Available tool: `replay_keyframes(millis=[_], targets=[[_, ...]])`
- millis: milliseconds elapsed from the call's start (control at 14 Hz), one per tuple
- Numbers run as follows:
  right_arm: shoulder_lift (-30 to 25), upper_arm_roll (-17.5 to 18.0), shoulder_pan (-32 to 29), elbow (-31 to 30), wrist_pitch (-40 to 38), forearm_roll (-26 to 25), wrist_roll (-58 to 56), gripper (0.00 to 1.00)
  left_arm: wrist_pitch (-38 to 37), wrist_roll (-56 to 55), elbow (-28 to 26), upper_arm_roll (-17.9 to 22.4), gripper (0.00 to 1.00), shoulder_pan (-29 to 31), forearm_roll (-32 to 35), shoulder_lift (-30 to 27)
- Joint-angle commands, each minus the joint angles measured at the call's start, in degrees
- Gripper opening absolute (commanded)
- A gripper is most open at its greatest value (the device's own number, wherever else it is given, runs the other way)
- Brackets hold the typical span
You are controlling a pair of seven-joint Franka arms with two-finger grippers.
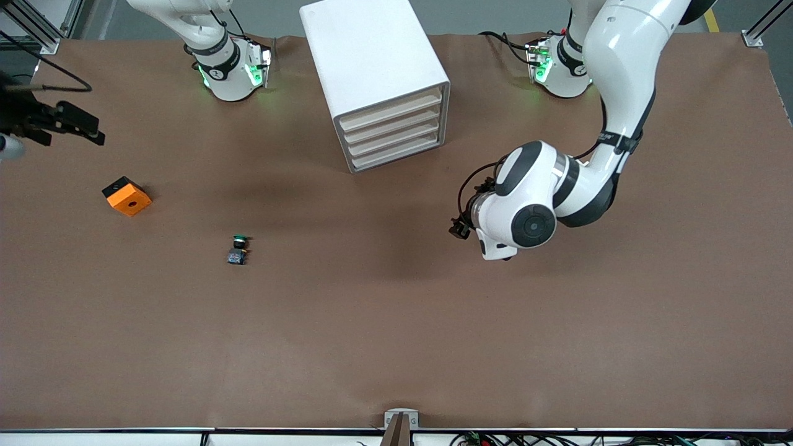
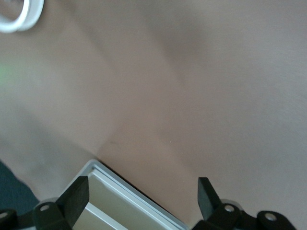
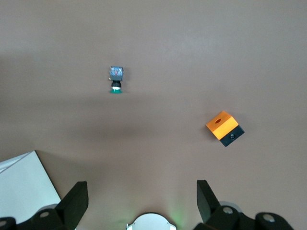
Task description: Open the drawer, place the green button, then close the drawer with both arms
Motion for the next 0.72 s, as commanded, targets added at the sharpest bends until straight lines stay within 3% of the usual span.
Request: replay_keyframes(millis=[0,287,645], targets=[[5.3,-1.0,-1.4,1.9,1.1,0.1,-2.4,1.0,-4.7,-8.7,3.0,-0.7,1.0,-0.4,-3.8,3.1],[4.9,-0.5,-0.6,-6.2,11.5,0.5,3.0,1.0,-12.7,-20.8,5.5,-0.8,1.0,-1.4,-9.5,6.5],[4.2,-0.4,1.1,-15.2,23.3,5.7,8.0,1.0,-14.5,-29.6,5.6,-0.8,1.0,-2.4,-15.8,12.2]])
